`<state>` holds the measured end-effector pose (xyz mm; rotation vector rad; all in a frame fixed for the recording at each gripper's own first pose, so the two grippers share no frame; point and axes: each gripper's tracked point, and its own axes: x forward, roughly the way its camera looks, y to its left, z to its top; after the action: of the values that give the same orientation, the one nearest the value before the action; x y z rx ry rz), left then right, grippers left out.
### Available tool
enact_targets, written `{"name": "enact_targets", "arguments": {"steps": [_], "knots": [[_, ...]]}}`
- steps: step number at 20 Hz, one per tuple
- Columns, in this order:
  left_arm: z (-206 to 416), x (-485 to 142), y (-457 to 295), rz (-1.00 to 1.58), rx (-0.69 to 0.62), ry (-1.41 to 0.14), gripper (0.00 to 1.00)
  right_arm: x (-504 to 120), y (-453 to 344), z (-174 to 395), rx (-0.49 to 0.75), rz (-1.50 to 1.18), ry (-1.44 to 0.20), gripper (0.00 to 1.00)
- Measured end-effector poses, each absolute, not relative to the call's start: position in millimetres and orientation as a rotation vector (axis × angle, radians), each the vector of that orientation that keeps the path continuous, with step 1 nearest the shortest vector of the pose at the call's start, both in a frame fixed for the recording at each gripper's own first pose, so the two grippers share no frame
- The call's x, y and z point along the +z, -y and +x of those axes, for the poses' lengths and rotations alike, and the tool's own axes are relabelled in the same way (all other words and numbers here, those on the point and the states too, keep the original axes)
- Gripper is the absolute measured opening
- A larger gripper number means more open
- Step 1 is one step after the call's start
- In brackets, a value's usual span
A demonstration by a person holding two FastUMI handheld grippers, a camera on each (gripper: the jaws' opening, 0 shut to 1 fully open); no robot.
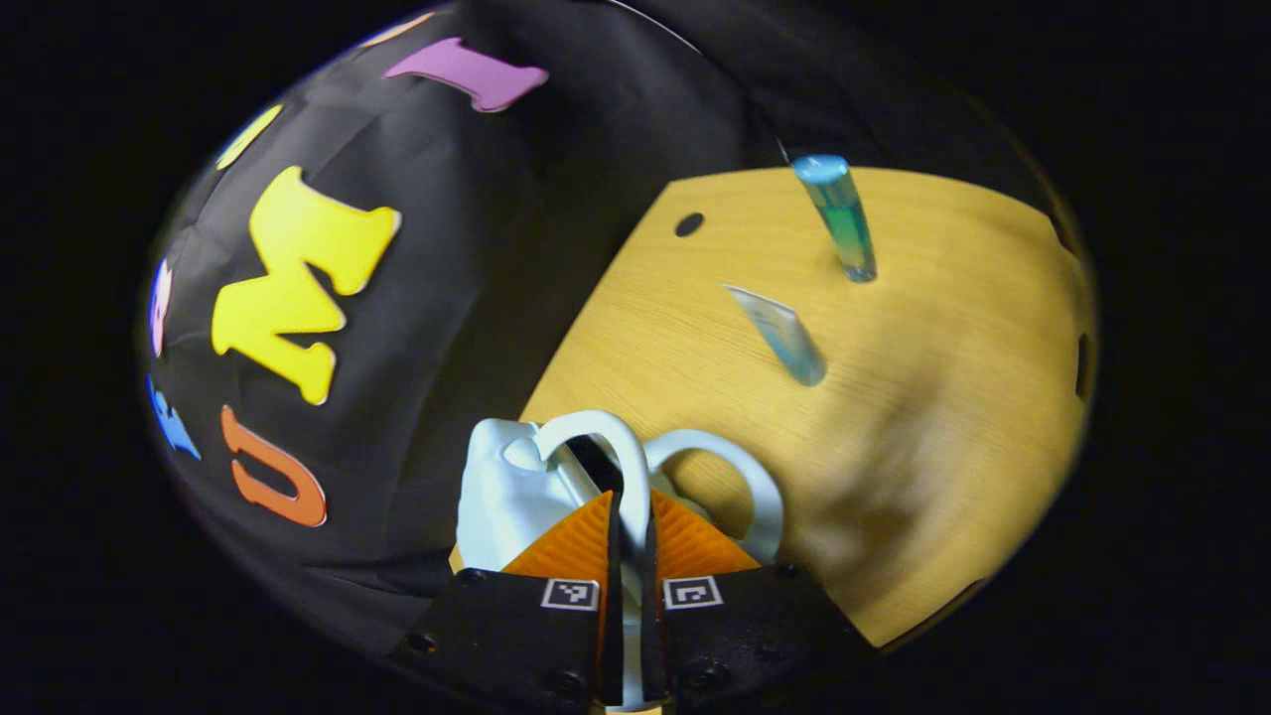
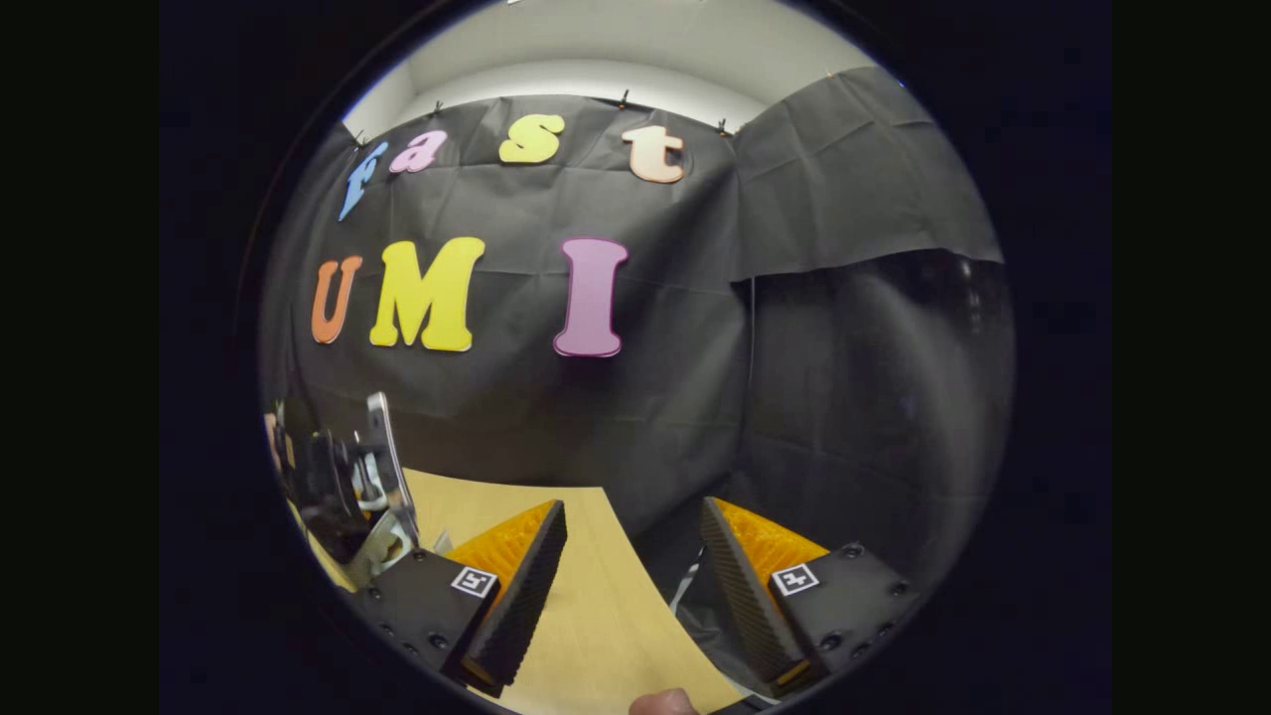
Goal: First open the suitcase, pack the skin care products into it, and then close the suitcase.
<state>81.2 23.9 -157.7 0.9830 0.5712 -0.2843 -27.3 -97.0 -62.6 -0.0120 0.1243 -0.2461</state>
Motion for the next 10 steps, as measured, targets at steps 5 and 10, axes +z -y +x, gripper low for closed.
{"name": "enact_targets", "arguments": {"steps": [5, 10], "knots": [[90.0, -63.1, -91.0, 0.765, -0.157, -0.337, 0.03, -54.1, 64.4, -18.4, -0.178, -0.020, -0.113, 0.81], [78.9, -6.6, -209.2, 0.542, 0.055, -0.175, 0.03, -36.1, 29.8, -6.8, -0.104, -0.056, -0.104, 0.82]]}}
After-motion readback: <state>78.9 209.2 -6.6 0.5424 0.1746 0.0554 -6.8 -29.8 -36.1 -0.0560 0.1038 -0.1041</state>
